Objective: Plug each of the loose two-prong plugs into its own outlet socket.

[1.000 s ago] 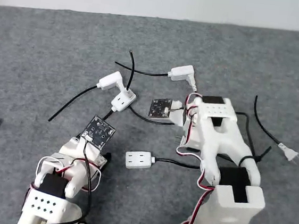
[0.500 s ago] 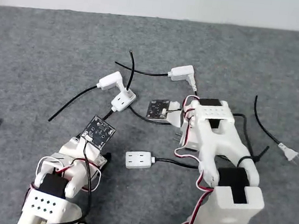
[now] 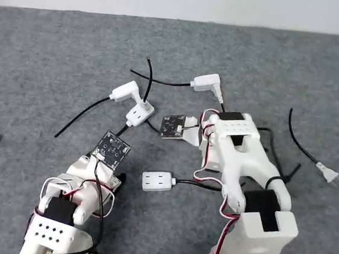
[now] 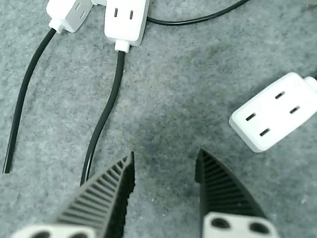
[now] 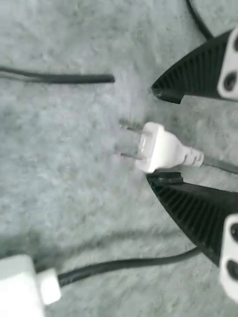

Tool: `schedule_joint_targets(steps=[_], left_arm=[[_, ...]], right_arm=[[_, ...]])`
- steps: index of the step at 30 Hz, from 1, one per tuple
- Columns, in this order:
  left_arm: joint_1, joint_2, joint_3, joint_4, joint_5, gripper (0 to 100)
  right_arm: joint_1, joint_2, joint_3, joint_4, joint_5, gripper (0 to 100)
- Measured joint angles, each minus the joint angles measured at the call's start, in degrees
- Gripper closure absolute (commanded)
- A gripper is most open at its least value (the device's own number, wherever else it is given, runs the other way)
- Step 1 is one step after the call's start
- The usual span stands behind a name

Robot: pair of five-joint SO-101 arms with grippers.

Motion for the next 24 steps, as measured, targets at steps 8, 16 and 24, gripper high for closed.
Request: schedule_joint_targets(steps=[8, 16, 24], left_arm=[[0.0, 0.0, 0.0, 0.0, 0.0, 81], [0.0, 0.0, 0.0, 0.0, 0.0, 81], [0.0, 0.0, 0.0, 0.0, 0.0, 81]], right_arm=[[0.7, 0.0, 0.0, -0.1, 0.0, 78.0], [0.7, 1.1, 0.0, -0.3, 0.0, 78.2], [1.1, 2.2, -0.3, -2.5, 0.0, 88.6]])
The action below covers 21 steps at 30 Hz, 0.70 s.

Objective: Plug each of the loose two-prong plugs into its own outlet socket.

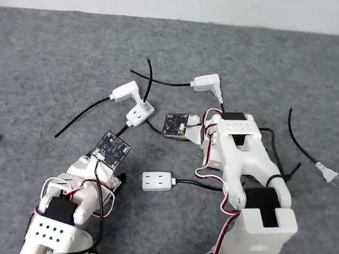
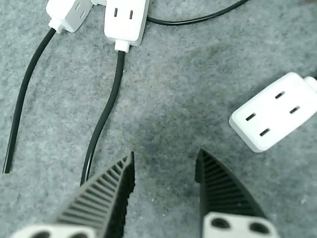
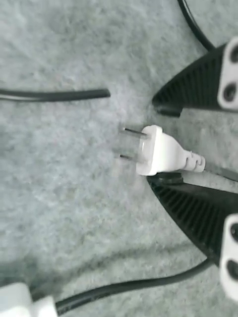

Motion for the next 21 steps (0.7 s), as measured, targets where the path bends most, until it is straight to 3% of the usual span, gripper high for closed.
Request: schedule_joint_targets(steps=[3, 12, 18, 21], left_arm=[[0.0, 0.0, 0.0, 0.0, 0.0, 81], [0.4, 0.0, 0.0, 0.0, 0.0, 81], [3.9, 0.0, 0.0, -0.4, 0.0, 81], [5.7, 0.0, 0.0, -4.5, 0.5, 81]], right_arm=[[-0.1, 0.0, -0.4, -0.2, 0.0, 99.8], [-0.4, -0.2, -0.4, -0.2, -0.4, 99.1], [-2.5, -5.5, 0.2, 3.7, -4.6, 99.1], [-4.0, -10.3, 0.3, 7.2, -7.5, 99.1]])
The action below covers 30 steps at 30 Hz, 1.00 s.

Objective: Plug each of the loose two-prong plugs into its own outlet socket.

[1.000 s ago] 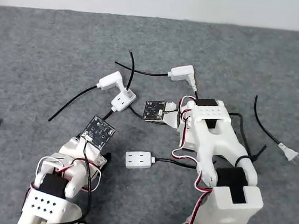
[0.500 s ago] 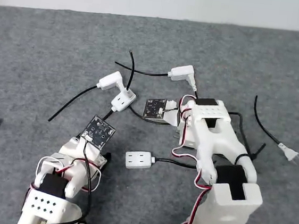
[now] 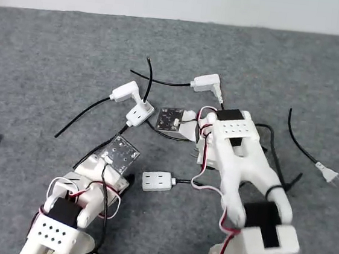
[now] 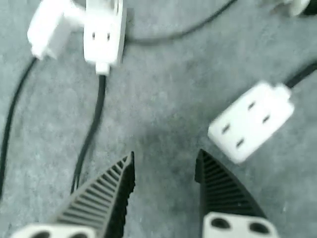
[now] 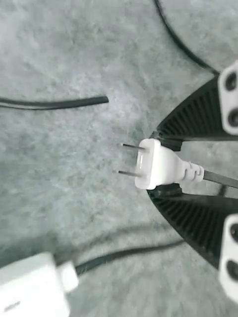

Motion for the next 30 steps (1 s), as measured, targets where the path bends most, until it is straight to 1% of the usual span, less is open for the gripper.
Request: schedule_joint_targets(steps=[3, 8, 12, 14, 21, 25, 30], left_arm=[[0.6, 0.0, 0.0, -5.8, 4.9, 81], [1.0, 0.0, 0.0, -14.7, 17.2, 81], [2.3, 0.0, 0.0, -17.4, 29.6, 81], [4.2, 0.0, 0.0, -17.7, 33.9, 81], [8.4, 0.0, 0.0, -17.8, 39.7, 81], [8.5, 0.0, 0.7, -17.8, 40.5, 81], [8.5, 0.0, 1.4, -17.8, 40.7, 81]], right_arm=[[-1.5, -4.9, 0.0, 3.8, -4.4, 99.1], [-4.2, -11.3, 0.1, 9.2, -12.7, 99.1], [-6.4, -13.6, 0.1, 10.3, -18.3, 99.1], [-8.5, -14.2, 0.1, 10.3, -20.5, 99.1], [-14.8, -14.5, 0.1, 10.3, -25.3, 99.1], [-16.0, -14.5, 0.0, 11.5, -27.3, 99.1], [-17.8, -14.5, -5.0, 17.1, -28.8, 99.1]])
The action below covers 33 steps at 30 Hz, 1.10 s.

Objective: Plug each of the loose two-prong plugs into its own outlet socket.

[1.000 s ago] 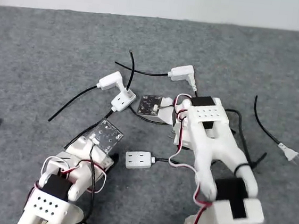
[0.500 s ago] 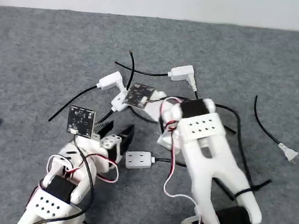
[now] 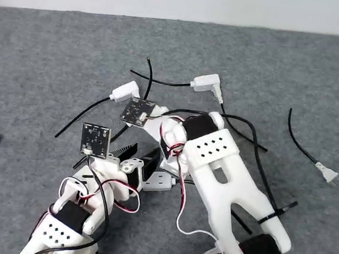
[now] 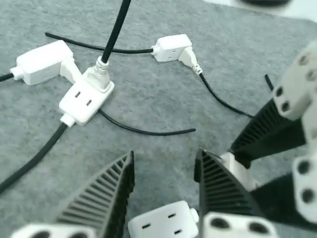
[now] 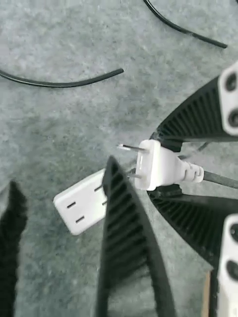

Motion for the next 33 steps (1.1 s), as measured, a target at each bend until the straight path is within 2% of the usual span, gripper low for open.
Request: schedule_joint_targets(steps=[8, 16, 33], left_arm=[[-0.2, -0.1, 0.0, -0.1, 0.3, 81], [-0.1, -0.1, 0.7, -0.1, 0.3, 81], [-0.1, -0.1, 0.7, -0.1, 0.3, 81]], right_arm=[[-5.4, -6.0, -2.3, 5.1, -2.1, 99.1], [-6.0, -11.9, -2.3, 5.5, -2.8, 99.1], [-6.1, -12.0, -2.4, 4.7, -3.0, 99.1]])
